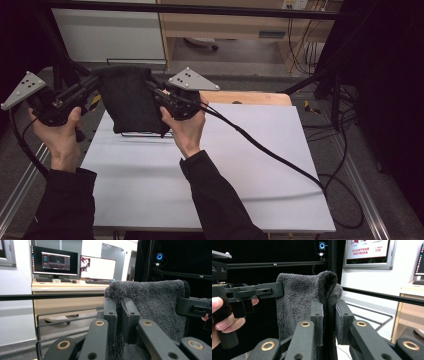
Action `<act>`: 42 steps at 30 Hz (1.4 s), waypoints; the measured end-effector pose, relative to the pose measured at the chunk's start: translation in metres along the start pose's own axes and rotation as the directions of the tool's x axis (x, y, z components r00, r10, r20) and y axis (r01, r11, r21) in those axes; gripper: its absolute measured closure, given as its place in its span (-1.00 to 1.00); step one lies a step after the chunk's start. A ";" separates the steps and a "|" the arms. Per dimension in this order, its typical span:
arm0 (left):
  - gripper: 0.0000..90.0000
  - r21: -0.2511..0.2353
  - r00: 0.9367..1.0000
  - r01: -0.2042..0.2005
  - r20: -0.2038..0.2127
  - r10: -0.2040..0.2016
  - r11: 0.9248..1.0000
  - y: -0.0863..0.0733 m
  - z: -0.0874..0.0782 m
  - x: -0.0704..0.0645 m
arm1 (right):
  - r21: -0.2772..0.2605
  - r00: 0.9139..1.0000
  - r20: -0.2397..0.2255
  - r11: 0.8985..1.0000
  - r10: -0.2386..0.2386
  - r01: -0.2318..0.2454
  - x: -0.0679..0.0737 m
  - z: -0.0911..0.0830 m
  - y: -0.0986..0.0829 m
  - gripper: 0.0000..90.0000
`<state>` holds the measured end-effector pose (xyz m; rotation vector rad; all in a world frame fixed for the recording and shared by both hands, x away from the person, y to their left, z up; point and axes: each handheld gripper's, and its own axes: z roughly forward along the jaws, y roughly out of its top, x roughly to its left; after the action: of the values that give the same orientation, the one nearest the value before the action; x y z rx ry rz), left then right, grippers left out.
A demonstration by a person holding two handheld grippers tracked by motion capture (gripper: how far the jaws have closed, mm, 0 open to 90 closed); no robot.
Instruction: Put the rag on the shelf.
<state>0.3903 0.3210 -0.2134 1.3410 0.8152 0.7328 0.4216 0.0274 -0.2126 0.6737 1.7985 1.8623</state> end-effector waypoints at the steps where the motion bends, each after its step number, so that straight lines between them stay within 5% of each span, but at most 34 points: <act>1: 0.85 -0.004 1.000 0.000 -0.002 0.000 1.000 0.001 0.000 0.001 | 0.000 1.000 0.000 1.000 0.000 0.000 0.000 0.000 0.000 0.77; 25: 0.85 -0.085 1.000 -0.012 -0.027 0.010 0.996 0.040 0.011 0.016 | -0.066 0.998 0.030 0.997 -0.048 0.050 0.000 0.027 0.044 0.77; 36: 0.85 -0.080 0.998 -0.032 -0.056 0.027 0.996 0.060 0.021 0.022 | -0.078 0.997 0.046 0.995 -0.058 0.061 -0.006 0.043 0.061 0.77; 42: 0.85 -0.097 0.998 -0.006 -0.062 0.000 0.995 0.068 0.026 0.031 | -0.085 0.996 0.048 0.993 -0.075 0.079 -0.006 0.052 0.069 0.77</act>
<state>0.4297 0.3400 -0.1469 1.2381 0.8166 0.8094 0.4594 0.0614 -0.1428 0.6008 1.6812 1.8478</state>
